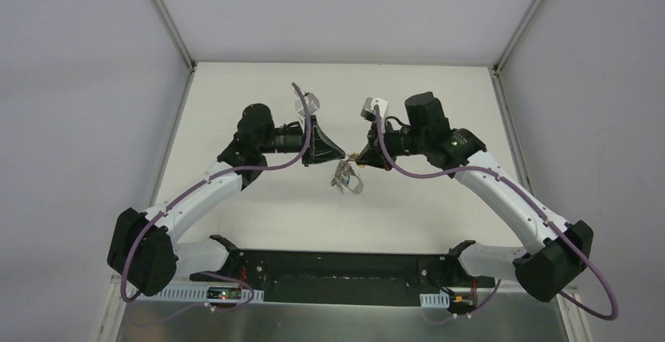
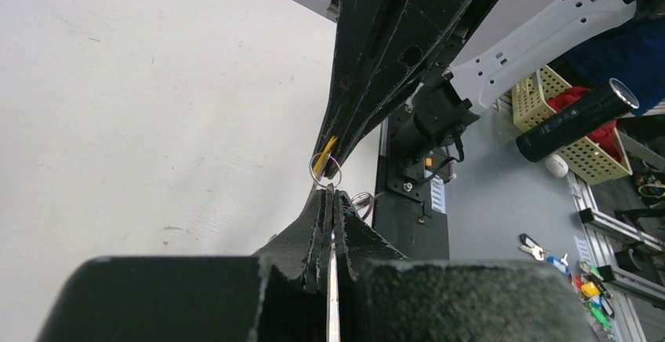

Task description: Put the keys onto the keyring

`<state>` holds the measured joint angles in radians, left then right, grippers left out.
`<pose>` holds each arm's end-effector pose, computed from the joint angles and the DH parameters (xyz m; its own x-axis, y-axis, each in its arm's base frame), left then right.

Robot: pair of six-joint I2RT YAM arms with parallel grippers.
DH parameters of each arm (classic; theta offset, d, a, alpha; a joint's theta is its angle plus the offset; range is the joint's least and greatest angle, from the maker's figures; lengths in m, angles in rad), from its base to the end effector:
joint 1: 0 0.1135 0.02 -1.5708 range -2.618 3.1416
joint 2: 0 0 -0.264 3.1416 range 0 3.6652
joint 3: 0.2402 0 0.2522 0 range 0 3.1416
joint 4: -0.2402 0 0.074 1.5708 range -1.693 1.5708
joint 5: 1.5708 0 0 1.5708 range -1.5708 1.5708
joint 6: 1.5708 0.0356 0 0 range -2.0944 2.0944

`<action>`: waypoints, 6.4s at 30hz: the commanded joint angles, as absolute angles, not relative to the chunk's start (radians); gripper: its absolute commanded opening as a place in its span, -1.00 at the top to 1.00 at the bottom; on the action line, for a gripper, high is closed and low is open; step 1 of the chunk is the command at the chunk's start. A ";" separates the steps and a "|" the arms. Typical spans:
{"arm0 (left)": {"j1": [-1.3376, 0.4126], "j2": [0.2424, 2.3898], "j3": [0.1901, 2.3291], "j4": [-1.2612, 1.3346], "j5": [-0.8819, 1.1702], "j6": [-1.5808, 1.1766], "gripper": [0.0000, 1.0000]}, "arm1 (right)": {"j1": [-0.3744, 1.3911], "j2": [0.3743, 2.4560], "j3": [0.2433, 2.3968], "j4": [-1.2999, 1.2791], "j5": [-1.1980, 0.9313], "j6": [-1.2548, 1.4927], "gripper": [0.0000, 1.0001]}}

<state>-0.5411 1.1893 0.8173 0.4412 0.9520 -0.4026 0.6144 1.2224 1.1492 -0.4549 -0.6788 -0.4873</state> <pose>0.2132 -0.1619 0.3319 -0.3354 -0.0636 -0.9399 0.9390 0.0584 -0.3390 0.2048 0.1718 0.3523 0.0538 -0.4081 -0.9114 -0.9808 0.1497 -0.1249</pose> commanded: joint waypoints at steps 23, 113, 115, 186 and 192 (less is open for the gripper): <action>-0.534 1.199 0.987 0.072 0.857 -0.011 -0.22 | 0.556 1.280 1.388 -0.454 -0.439 -0.286 1.00; -0.573 1.388 1.461 -0.976 0.569 0.438 1.00 | 0.377 1.237 0.978 -0.171 -0.776 -0.234 0.61; -0.575 1.405 1.505 -1.042 0.526 0.453 1.00 | 0.377 1.233 0.964 -0.169 -0.781 -0.243 0.44; -0.209 2.264 2.032 -1.296 0.437 0.343 1.00 | 0.199 1.085 0.885 -0.169 -0.531 -0.189 0.11; -0.186 2.279 2.031 -1.293 0.382 0.357 1.00 | 0.195 1.079 0.885 -0.173 -0.539 -0.187 0.11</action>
<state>-0.2005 2.2745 2.0327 -1.2591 0.4324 0.3264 0.2043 1.1061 0.8856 -0.2047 -0.5133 -0.1982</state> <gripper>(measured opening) 0.009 0.446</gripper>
